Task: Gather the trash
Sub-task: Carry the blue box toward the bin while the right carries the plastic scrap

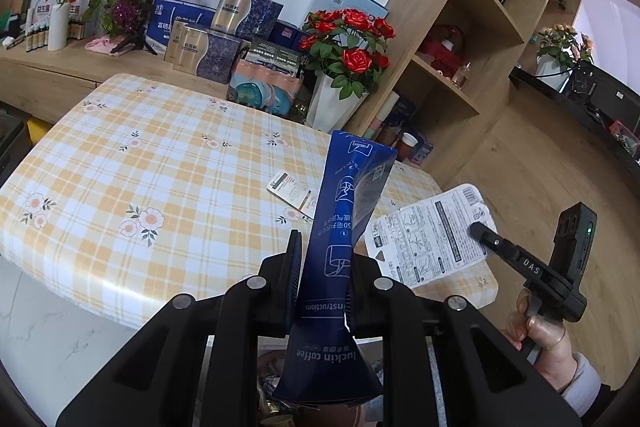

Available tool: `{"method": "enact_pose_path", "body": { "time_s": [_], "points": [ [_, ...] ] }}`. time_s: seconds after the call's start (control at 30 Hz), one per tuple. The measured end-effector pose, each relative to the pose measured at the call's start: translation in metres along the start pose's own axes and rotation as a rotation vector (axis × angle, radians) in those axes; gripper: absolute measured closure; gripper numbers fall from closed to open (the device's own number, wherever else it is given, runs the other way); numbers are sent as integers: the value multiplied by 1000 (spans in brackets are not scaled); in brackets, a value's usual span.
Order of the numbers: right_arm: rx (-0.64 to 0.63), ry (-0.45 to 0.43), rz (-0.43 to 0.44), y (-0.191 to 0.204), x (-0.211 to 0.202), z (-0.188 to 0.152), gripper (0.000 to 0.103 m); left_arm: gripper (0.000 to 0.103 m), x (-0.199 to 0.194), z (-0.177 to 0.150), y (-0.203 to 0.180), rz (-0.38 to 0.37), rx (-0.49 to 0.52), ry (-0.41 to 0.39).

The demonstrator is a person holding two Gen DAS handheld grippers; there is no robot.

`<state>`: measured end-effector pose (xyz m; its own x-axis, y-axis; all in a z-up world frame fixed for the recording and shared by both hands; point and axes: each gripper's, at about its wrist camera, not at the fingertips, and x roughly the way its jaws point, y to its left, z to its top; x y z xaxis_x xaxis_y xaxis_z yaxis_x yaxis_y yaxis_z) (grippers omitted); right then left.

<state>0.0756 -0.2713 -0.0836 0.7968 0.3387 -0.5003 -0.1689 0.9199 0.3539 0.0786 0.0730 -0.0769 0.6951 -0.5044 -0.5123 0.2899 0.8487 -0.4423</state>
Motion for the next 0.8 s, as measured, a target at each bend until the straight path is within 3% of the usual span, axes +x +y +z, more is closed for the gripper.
{"method": "enact_pose_path", "body": {
  "time_s": [0.37, 0.57, 0.8],
  "points": [
    [-31, 50, 47, 20, -34, -25, 97, 85, -46, -11, -19, -5, 17, -62],
    [-67, 129, 61, 28, -39, -47, 97, 85, -57, -21, -21, -6, 8, -59],
    [-78, 267, 88, 33, -19, -77, 97, 85, -43, -33, -17, -9, -8, -19]
  ]
}}
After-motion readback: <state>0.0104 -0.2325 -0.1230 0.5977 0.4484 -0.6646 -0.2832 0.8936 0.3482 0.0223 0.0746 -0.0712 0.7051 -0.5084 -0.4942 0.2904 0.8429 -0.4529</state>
